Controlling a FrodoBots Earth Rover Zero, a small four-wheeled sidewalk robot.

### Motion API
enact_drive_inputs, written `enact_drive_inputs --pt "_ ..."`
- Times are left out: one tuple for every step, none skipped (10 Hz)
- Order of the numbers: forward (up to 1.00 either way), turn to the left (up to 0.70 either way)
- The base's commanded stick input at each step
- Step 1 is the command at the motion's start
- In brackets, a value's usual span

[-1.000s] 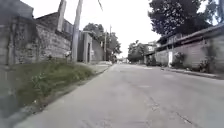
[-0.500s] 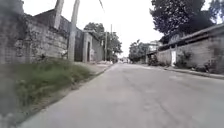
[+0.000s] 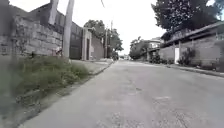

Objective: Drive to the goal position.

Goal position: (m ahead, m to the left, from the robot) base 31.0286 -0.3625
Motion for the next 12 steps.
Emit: enact_drive_inputs --pt "1.00 0.00" --pt "1.00 0.00" --pt "1.00 0.00" --pt "1.00 0.00" --pt "1.00 0.00" --pt "1.00 0.00" --pt "1.00 0.00" --pt "1.00 0.00" --pt "1.00 0.00" --pt "1.00 0.03" --pt "1.00 0.05" --pt "1.00 -0.23"
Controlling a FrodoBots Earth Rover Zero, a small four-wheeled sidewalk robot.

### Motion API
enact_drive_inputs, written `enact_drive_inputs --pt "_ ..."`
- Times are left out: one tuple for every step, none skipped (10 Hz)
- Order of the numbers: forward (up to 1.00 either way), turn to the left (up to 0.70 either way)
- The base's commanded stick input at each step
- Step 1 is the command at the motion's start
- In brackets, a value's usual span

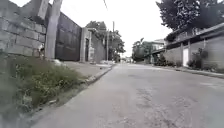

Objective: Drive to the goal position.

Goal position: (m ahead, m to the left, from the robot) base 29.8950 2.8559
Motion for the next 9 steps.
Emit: enact_drive_inputs --pt "1.00 -0.40" --pt "1.00 -0.40" --pt "1.00 -0.40" --pt "1.00 -0.40" --pt "1.00 -0.38" --pt "1.00 -0.23" --pt "1.00 0.00" --pt "1.00 0.00" --pt "1.00 0.01"
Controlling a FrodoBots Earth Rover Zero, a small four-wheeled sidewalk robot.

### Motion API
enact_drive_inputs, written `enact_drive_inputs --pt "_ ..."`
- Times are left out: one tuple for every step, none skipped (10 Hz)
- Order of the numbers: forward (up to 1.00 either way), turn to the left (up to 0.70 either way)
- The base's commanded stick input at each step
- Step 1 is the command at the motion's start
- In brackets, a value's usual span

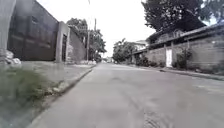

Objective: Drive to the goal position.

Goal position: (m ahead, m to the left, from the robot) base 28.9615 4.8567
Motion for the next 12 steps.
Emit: enact_drive_inputs --pt "1.00 0.05" --pt "1.00 0.05" --pt "1.00 0.03" --pt "1.00 0.02" --pt "1.00 0.00" --pt "1.00 0.07" --pt "1.00 0.15" --pt "1.00 0.29" --pt "1.00 0.40" --pt "1.00 0.32" --pt "1.00 0.17" --pt "1.00 0.10"
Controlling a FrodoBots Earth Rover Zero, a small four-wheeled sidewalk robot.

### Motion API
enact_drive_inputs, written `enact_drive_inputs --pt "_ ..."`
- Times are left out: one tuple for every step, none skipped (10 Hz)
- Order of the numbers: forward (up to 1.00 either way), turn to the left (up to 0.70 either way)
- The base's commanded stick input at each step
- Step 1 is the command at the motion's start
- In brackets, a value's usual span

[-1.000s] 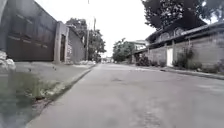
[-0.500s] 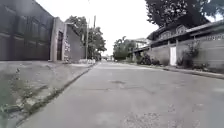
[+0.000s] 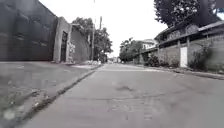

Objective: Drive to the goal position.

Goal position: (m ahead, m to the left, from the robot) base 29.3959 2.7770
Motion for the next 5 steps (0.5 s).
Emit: enact_drive_inputs --pt "1.00 0.12" --pt "1.00 0.12" --pt "1.00 0.00" --pt "1.00 0.09" --pt "1.00 0.14"
